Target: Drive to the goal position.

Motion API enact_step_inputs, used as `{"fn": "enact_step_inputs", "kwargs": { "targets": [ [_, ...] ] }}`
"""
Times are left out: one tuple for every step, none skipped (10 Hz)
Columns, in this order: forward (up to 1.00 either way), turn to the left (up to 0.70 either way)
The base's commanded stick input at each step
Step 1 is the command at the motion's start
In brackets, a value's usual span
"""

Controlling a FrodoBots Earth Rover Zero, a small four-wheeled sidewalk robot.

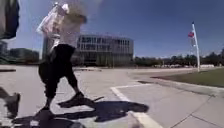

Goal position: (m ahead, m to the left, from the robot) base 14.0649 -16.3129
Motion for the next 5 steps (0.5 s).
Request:
{"fn": "enact_step_inputs", "kwargs": {
  "targets": [
    [0.85,0.04],
    [0.85,0.04],
    [0.85,0.04],
    [0.85,0.04],
    [0.85,0.04]
  ]
}}
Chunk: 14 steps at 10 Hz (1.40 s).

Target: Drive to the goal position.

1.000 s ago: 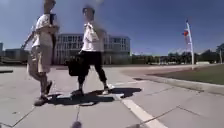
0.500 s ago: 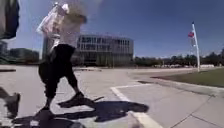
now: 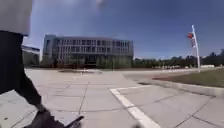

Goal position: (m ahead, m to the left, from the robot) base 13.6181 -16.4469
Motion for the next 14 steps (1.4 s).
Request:
{"fn": "enact_step_inputs", "kwargs": {
  "targets": [
    [0.85,0.04],
    [0.85,0.04],
    [0.85,0.04],
    [0.85,0.04],
    [0.85,0.04],
    [0.85,0.04],
    [0.85,0.04],
    [0.85,0.04],
    [0.85,0.04],
    [0.85,0.04],
    [0.85,0.04],
    [0.85,0.04],
    [0.85,0.04],
    [0.85,0.04]
  ]
}}
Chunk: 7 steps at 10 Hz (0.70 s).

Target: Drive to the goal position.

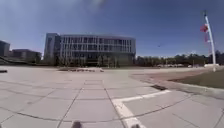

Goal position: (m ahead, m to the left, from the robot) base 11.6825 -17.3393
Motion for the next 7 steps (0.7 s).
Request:
{"fn": "enact_step_inputs", "kwargs": {
  "targets": [
    [0.85,0.04],
    [0.85,0.04],
    [0.85,0.04],
    [0.85,0.04],
    [0.85,0.04],
    [0.85,0.04],
    [0.85,0.04]
  ]
}}
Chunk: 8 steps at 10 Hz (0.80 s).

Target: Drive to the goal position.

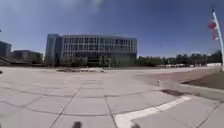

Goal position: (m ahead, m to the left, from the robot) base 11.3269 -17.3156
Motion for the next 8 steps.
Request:
{"fn": "enact_step_inputs", "kwargs": {
  "targets": [
    [0.85,0.04],
    [0.85,0.04],
    [0.85,0.04],
    [0.85,0.04],
    [0.85,0.04],
    [0.85,0.04],
    [0.85,0.04],
    [0.85,0.04]
  ]
}}
